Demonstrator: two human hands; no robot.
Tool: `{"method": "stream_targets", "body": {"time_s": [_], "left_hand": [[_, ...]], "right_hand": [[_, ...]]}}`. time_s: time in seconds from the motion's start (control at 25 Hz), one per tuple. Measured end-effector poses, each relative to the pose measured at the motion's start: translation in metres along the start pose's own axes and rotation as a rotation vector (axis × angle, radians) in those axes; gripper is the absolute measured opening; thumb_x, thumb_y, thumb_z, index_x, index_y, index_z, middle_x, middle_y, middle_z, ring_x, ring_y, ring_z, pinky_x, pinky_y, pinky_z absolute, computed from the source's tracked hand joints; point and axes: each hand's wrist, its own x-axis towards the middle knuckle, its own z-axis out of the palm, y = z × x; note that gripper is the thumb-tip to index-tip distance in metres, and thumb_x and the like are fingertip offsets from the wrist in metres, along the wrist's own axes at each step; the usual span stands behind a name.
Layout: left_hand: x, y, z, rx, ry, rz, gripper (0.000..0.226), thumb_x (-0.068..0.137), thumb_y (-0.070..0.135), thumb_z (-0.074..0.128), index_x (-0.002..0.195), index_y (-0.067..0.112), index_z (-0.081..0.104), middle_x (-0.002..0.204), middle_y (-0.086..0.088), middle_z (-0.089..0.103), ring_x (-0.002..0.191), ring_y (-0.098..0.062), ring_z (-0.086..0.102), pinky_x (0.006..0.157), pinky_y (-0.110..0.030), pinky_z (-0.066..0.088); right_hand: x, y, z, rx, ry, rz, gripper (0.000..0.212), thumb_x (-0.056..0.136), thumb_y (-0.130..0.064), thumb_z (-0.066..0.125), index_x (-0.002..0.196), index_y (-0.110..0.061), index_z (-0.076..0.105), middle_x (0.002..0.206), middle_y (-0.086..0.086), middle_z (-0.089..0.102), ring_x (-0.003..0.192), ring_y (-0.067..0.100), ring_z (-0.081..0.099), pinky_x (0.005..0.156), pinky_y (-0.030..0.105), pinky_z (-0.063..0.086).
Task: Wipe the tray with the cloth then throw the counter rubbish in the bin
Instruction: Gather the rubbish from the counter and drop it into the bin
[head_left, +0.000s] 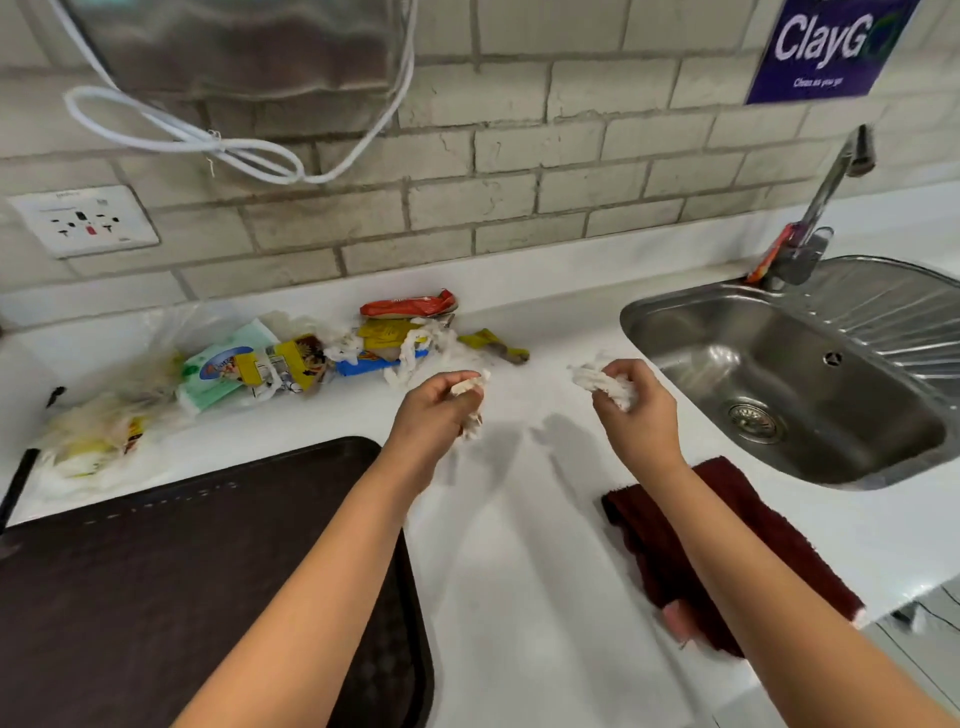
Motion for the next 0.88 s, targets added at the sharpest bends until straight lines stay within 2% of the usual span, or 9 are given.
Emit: {"method": "stream_targets", "body": {"time_s": [0.04,0.12,0.28,0.4,0.48,0.6,0.68,0.76,0.88], "left_hand": [[-0.01,0.001,0.011,-0.011,-0.018,-0.002,0.013,0.09,0.008,0.057,0.098,0.015,0.064,0.075,-0.001,0.058,0.067,-0.019,0.054,0.075,-0.032,0.044],[-0.036,-0.001,0.034,-0.07,-0.074,-0.027,0.018,0.091,0.002,0.053,0.092,0.016,0.064,0.077,-0.003,0.058,0.066,-0.019,0.054,0.074,-0.03,0.044],[-0.09,-0.017,0.076,-0.23,-0.218,-0.077,0.02,0.091,-0.002,0.05,0.093,0.014,0.062,0.085,-0.002,0.061,0.075,-0.018,0.059,0.072,-0.021,0.049],[-0.128,-0.035,0.102,-0.235,-0.239,-0.133,0.018,0.09,-0.001,0.05,0.092,0.013,0.062,0.085,-0.004,0.062,0.073,-0.014,0.061,0.065,-0.017,0.049],[-0.16,-0.052,0.123,-0.184,-0.262,-0.195,0.017,0.089,-0.001,0.052,0.088,0.012,0.063,0.081,-0.005,0.064,0.066,-0.011,0.062,0.058,-0.015,0.05],[-0.204,-0.09,0.15,-0.148,-0.309,-0.344,0.019,0.089,-0.003,0.053,0.09,0.013,0.063,0.079,-0.002,0.068,0.062,-0.006,0.066,0.06,-0.015,0.055],[-0.224,-0.123,0.159,-0.106,-0.352,-0.463,0.022,0.088,-0.006,0.052,0.092,0.013,0.062,0.082,-0.002,0.067,0.065,-0.006,0.067,0.061,-0.015,0.055],[-0.237,-0.16,0.162,-0.067,-0.359,-0.6,0.026,0.087,-0.012,0.05,0.093,0.011,0.061,0.086,-0.005,0.065,0.071,-0.01,0.065,0.063,-0.016,0.056],[-0.25,-0.213,0.157,-0.056,-0.275,-0.791,0.029,0.087,-0.018,0.042,0.097,0.004,0.058,0.091,-0.01,0.061,0.081,-0.017,0.061,0.071,-0.021,0.055]], "right_hand": [[-0.01,-0.001,-0.009,0.022,-0.005,-0.004,0.024,0.081,0.004,0.055,0.094,-0.016,0.055,0.083,-0.01,0.058,0.065,-0.007,0.054,0.058,0.004,0.038],[-0.033,0.002,-0.032,0.039,-0.011,-0.005,0.029,0.08,0.007,0.053,0.099,-0.014,0.056,0.084,-0.006,0.059,0.065,-0.002,0.054,0.058,0.003,0.039],[-0.081,0.016,-0.08,0.044,-0.035,-0.045,0.032,0.076,0.007,0.056,0.1,-0.014,0.058,0.096,-0.004,0.061,0.079,0.0,0.057,0.07,0.001,0.038],[-0.118,0.03,-0.113,0.097,0.012,-0.102,0.032,0.072,-0.001,0.054,0.092,-0.027,0.056,0.092,-0.009,0.06,0.083,0.007,0.057,0.077,0.011,0.043],[-0.141,0.047,-0.14,0.136,0.08,-0.17,0.033,0.068,-0.004,0.05,0.086,-0.031,0.056,0.085,-0.013,0.057,0.076,0.002,0.054,0.069,0.017,0.043],[-0.171,0.076,-0.173,0.175,0.084,-0.246,0.025,0.065,-0.009,0.045,0.085,-0.019,0.056,0.081,-0.025,0.053,0.07,-0.005,0.049,0.063,0.013,0.037],[-0.196,0.099,-0.184,0.18,0.046,-0.224,0.023,0.065,-0.01,0.044,0.084,-0.015,0.057,0.081,-0.024,0.053,0.069,-0.006,0.049,0.062,0.011,0.036],[-0.225,0.126,-0.187,0.171,-0.023,-0.169,0.021,0.066,-0.01,0.045,0.083,-0.014,0.057,0.078,-0.013,0.052,0.072,-0.006,0.05,0.062,0.009,0.038],[-0.269,0.161,-0.187,0.191,-0.028,0.068,0.03,0.067,-0.001,0.05,0.094,-0.015,0.053,0.082,-0.01,0.051,0.074,-0.005,0.055,0.059,0.006,0.041]]}}
